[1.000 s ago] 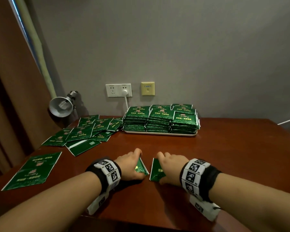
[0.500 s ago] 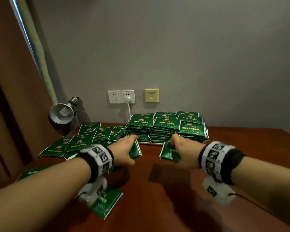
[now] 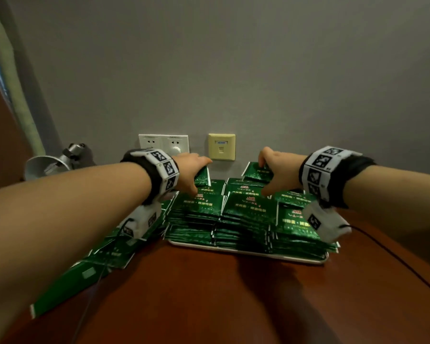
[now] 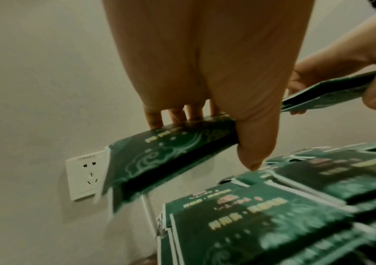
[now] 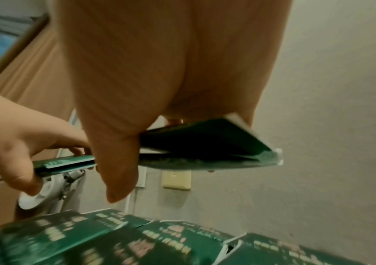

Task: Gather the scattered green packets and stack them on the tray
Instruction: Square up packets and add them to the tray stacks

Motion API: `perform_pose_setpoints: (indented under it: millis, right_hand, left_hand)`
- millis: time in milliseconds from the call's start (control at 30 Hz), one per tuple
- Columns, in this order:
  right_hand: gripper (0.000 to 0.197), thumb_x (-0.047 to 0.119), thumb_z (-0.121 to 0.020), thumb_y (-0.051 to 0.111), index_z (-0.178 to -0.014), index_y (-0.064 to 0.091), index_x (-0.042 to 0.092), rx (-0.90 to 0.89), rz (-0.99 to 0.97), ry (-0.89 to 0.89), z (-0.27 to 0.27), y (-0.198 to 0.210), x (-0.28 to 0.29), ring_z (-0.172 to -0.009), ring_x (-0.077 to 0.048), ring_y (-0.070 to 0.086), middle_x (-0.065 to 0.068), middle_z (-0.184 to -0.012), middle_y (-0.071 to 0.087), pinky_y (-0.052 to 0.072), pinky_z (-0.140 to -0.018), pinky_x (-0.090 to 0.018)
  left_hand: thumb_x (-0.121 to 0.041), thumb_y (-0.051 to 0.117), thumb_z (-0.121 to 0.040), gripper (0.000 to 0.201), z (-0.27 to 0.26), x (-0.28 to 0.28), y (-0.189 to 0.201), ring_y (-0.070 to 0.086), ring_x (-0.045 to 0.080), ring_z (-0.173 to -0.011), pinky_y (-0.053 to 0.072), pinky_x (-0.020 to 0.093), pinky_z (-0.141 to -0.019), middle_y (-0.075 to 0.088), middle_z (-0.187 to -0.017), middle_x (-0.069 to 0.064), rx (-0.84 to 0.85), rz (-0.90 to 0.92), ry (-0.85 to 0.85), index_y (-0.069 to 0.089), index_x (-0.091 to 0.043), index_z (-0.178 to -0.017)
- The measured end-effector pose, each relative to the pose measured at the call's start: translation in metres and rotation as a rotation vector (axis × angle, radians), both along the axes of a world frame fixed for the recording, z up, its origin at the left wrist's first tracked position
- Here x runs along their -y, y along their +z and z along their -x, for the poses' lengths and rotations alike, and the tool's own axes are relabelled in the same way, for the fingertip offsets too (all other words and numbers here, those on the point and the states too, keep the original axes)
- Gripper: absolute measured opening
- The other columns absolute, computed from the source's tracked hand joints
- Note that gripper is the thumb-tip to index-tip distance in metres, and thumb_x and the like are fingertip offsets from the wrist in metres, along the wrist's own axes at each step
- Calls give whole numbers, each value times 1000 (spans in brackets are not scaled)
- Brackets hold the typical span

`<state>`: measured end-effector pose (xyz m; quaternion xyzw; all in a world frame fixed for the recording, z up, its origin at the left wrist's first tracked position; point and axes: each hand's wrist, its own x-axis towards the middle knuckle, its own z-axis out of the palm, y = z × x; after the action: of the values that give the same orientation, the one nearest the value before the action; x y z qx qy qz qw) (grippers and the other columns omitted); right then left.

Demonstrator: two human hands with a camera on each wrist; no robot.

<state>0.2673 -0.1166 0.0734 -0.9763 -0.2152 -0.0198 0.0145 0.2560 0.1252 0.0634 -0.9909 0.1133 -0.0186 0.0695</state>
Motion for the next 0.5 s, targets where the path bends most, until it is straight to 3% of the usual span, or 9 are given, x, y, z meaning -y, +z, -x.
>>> perform_pose_setpoints:
  millis: [200, 367, 500]
  right_hand:
    - [67, 38, -71, 83, -116, 39, 16, -33, 75, -12, -66, -5, -25, -87, -23, 52, -1, -102, 52, 41, -70, -32]
    - [65, 38, -71, 83, -116, 41, 16, -15, 122, 4, -110, -16, -43, -88, -23, 54, -7, -108, 57, 48, -76, -36]
    - [72, 39, -71, 83, -124, 42, 16, -24, 150, 7, -130, -24, -51, -93, -22, 54, -5, -114, 57, 47, -76, -33]
  left_hand:
    - [-27, 80, -76, 94, -68, 2, -15, 42, 27, -131, 38, 39, -109, 43, -146, 7, -66, -74, 22, 24, -18, -151]
    - [-25, 81, -75, 87, -111, 11, -19, 48, 27, -126, 41, 37, -106, 48, -142, 6, -91, -67, 14, 32, -17, -148]
    - [-28, 83, -72, 90, -133, 18, -29, 46, 27, -129, 39, 38, -108, 48, -143, 4, -95, -46, 10, 34, -20, -147]
